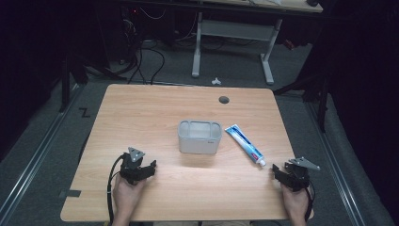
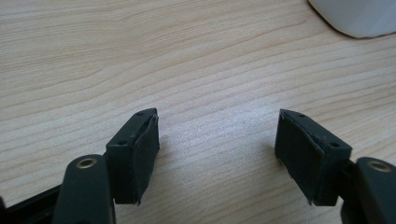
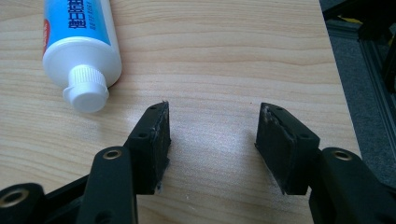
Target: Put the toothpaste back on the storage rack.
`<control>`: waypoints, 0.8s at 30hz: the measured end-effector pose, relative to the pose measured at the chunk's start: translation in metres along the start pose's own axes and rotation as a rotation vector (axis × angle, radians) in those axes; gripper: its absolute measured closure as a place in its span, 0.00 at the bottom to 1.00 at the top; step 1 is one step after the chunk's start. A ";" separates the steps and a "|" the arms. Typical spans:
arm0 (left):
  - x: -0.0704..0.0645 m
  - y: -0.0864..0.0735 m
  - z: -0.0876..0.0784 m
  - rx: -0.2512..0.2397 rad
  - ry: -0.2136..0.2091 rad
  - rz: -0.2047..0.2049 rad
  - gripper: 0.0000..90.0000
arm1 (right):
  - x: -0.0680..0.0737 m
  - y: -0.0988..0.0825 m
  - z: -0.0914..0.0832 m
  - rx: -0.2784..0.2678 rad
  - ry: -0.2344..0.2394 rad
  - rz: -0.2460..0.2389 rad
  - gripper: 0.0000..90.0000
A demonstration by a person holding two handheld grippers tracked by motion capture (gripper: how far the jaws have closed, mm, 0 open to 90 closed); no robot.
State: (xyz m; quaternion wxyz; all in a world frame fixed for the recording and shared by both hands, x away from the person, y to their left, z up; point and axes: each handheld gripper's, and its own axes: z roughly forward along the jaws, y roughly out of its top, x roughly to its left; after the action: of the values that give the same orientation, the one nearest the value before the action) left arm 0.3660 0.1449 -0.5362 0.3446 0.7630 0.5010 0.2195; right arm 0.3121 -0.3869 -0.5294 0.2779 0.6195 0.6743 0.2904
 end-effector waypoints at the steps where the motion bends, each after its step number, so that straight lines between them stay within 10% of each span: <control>1: 0.000 0.000 0.000 0.000 0.000 -0.001 0.35 | 0.000 0.000 0.000 0.001 -0.001 0.000 0.50; 24: 0.001 0.000 0.000 0.000 0.002 -0.006 0.35 | 0.000 0.001 0.000 0.010 -0.004 0.014 0.45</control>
State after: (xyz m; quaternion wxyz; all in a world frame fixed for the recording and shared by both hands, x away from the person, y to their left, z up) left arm 0.3660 0.1456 -0.5361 0.3448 0.7614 0.5034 0.2190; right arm 0.3123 -0.3867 -0.5287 0.2741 0.6262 0.6708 0.2877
